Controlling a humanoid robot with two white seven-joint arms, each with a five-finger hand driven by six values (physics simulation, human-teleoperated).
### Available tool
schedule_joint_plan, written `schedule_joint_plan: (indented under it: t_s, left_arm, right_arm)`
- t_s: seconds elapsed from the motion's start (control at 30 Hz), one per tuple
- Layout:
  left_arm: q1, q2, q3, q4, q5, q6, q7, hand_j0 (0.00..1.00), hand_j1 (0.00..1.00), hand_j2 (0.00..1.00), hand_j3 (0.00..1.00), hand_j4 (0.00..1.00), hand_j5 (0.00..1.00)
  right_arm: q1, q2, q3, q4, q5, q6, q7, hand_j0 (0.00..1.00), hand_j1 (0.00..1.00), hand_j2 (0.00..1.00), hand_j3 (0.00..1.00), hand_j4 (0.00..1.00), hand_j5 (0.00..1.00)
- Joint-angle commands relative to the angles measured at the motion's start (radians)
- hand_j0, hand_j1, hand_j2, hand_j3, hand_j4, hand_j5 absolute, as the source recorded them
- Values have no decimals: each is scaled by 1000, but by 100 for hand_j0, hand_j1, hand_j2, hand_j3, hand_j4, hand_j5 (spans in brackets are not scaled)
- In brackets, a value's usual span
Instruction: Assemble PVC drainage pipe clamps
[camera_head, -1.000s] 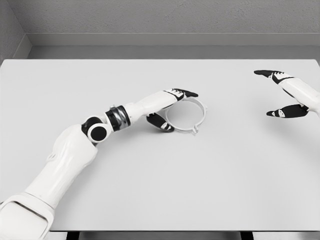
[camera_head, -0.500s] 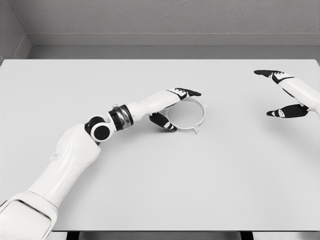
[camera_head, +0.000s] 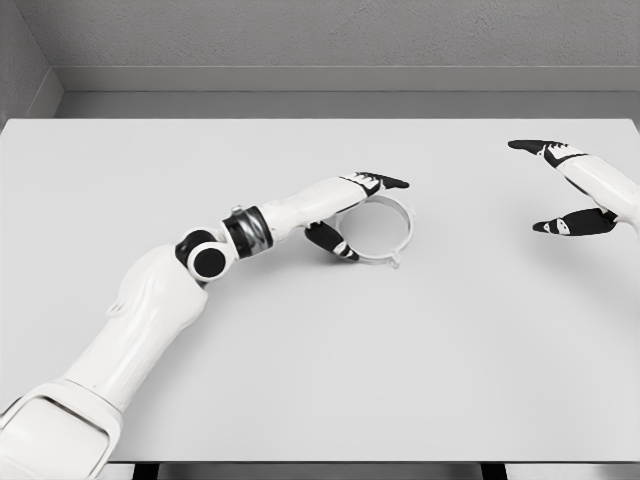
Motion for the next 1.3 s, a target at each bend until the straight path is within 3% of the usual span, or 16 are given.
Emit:
schedule_joint_plan:
  t_s: [0.0,0.87,1.27]
  left_arm:
    - [0,-5,1,0,8,1,1,100,100,100,100,100,100]
    - [2,12,8,20,13,1,1,100,100,100,100,100,100]
    - [-32,121,9,-8,25,1,2,100,100,100,100,100,100]
  right_arm:
    - [0,-1,0,0,-8,3,-2,100,100,100,100,100,100]
    - [2,-1,1,-1,-31,3,0,100,100,100,100,100,100]
    - [2,-1,1,-1,-31,3,0,100,100,100,100,100,100]
